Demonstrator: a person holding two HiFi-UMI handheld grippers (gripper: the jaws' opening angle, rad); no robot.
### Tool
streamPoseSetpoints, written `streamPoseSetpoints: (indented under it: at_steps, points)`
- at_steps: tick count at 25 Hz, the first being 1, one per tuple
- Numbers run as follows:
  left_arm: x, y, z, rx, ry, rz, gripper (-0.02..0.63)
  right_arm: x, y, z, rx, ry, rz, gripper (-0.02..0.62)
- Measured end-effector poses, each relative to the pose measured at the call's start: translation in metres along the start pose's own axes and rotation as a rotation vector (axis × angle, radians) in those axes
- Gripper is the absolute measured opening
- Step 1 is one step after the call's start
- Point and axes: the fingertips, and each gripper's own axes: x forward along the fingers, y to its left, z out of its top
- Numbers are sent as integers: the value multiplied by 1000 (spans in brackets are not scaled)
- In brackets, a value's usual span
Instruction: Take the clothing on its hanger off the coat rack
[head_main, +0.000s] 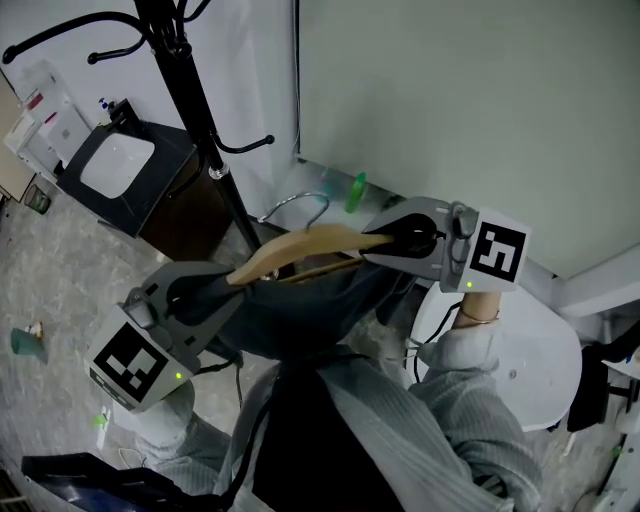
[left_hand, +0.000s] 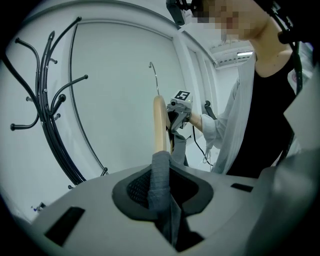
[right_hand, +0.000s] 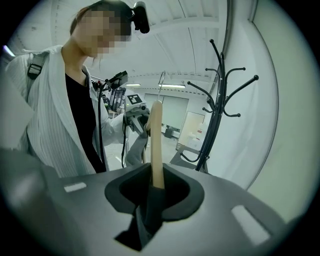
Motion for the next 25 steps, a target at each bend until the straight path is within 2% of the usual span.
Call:
streamPoseSetpoints:
  at_steps: [7,25]
  points:
    - [12,2,-3,-4,-5,-18,67,-3,-5,-10,-8,2,-5,58]
    - [21,19,-5,-23,3,-2,67,1,-25,-12,-30,0,19,58]
